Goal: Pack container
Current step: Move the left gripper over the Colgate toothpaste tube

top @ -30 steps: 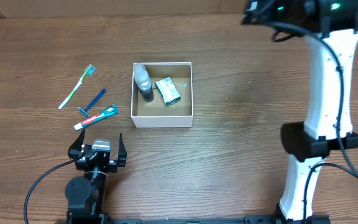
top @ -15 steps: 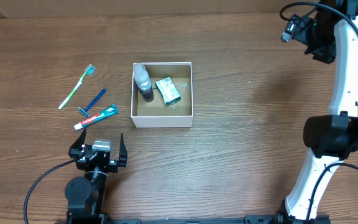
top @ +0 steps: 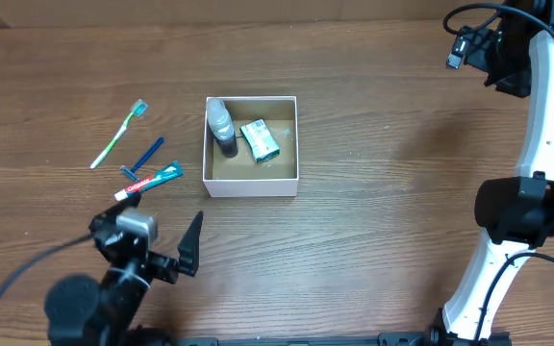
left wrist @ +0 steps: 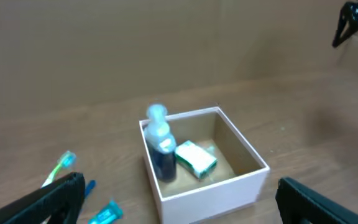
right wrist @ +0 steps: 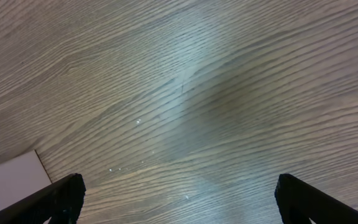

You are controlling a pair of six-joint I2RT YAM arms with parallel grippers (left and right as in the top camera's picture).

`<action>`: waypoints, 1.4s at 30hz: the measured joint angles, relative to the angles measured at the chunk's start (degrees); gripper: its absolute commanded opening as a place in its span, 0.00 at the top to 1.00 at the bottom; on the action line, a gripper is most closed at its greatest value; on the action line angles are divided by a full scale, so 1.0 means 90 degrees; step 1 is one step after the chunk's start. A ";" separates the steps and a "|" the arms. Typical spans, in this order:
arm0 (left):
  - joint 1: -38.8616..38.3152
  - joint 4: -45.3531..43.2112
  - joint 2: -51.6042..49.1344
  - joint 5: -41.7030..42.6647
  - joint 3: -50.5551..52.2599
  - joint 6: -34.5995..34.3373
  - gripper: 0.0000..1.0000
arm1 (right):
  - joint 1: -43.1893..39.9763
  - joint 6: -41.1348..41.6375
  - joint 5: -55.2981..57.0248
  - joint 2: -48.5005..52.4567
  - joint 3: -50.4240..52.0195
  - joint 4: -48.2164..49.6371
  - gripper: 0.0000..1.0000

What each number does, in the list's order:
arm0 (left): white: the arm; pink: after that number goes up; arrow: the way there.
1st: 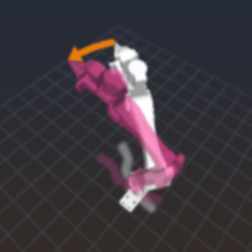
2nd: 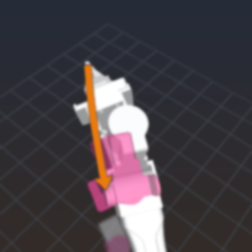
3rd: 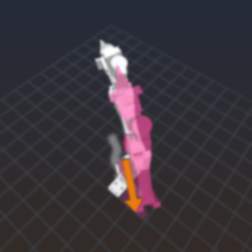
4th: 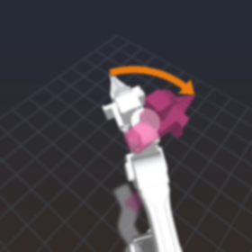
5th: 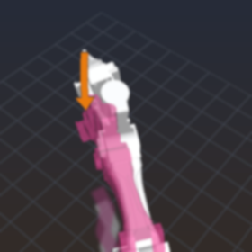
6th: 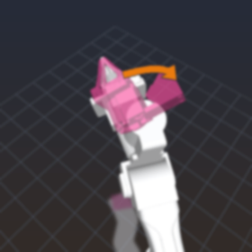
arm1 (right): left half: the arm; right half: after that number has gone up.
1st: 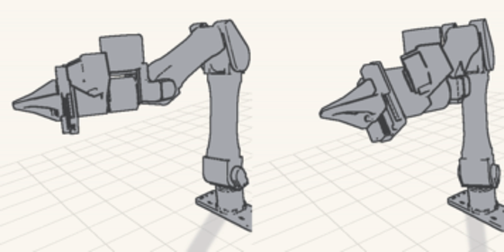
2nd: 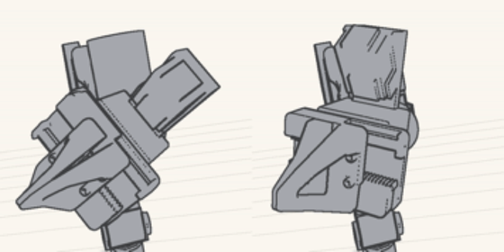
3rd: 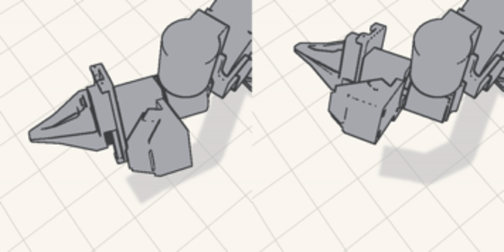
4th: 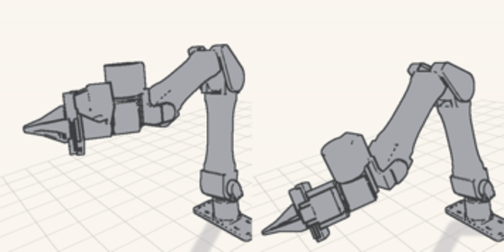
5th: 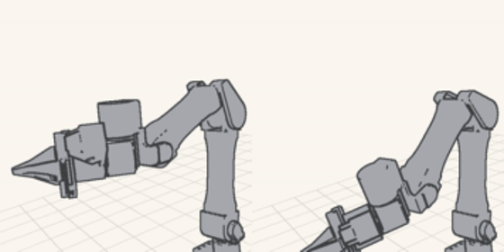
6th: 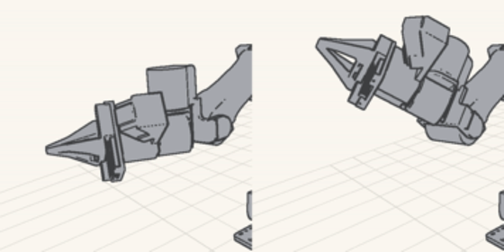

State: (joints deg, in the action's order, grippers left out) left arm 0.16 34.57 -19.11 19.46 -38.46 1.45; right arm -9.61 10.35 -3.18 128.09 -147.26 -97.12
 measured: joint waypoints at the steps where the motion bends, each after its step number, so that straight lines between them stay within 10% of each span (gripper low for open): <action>1: 0.0000 0.0357 -0.0435 0.0063 -0.0350 -0.0002 0.00 | 0.0000 0.0002 0.0000 0.0000 0.0000 0.0000 0.00; 6: 0.0000 0.2586 -0.2781 0.0461 -0.2387 -0.0002 0.00 | 0.0000 -0.0012 -0.0002 0.0000 0.0005 0.0002 0.00; 15: 0.0012 0.3152 -0.3772 0.0551 -0.4452 0.0068 0.00 | 0.0000 -0.0012 0.0000 0.0000 0.0005 0.0002 0.00; 29: 0.0425 0.3065 -0.5651 -0.2246 -0.4605 -0.1098 0.00 | 0.0000 -0.0012 0.0000 0.0000 0.0005 0.0000 0.00; 42: 0.2059 0.2878 -0.8437 -0.1022 -0.4607 -0.0959 0.00 | 0.0000 -0.0010 0.0000 0.0000 0.0007 0.0000 0.00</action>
State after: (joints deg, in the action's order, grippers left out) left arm 18.70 60.47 -95.04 10.26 -79.92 -7.18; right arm -9.61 10.26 -3.18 128.09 -147.20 -97.12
